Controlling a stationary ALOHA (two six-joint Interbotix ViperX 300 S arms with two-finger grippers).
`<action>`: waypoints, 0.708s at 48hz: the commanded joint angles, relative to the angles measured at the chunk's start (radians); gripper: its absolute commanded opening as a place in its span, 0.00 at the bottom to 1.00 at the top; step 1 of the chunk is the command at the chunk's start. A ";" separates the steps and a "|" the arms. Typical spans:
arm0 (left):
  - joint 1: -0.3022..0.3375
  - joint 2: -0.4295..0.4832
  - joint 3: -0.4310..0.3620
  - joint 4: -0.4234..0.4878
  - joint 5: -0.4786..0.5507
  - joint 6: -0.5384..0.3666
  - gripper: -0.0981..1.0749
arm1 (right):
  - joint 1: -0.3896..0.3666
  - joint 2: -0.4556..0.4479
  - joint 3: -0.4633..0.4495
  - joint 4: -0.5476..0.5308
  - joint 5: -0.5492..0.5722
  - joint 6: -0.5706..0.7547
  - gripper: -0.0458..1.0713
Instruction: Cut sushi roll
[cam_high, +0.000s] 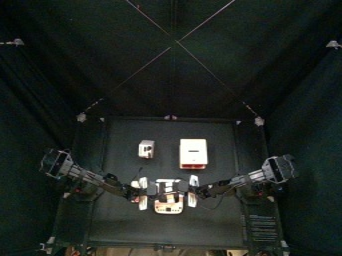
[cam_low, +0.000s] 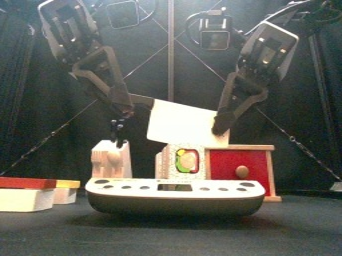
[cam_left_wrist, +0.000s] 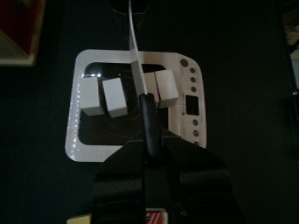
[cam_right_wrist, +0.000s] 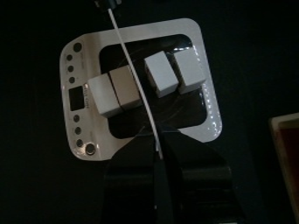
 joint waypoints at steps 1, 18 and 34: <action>-0.029 -0.015 -0.040 0.003 -0.017 0.002 0.44 | -0.009 -0.040 -0.018 -0.006 0.000 0.009 0.21; -0.078 0.026 -0.044 -0.015 -0.017 -0.005 0.44 | 0.044 -0.038 0.005 -0.005 -0.002 0.009 0.21; -0.080 0.044 -0.051 -0.017 -0.003 -0.002 0.44 | 0.038 -0.029 -0.002 -0.002 -0.002 0.009 0.21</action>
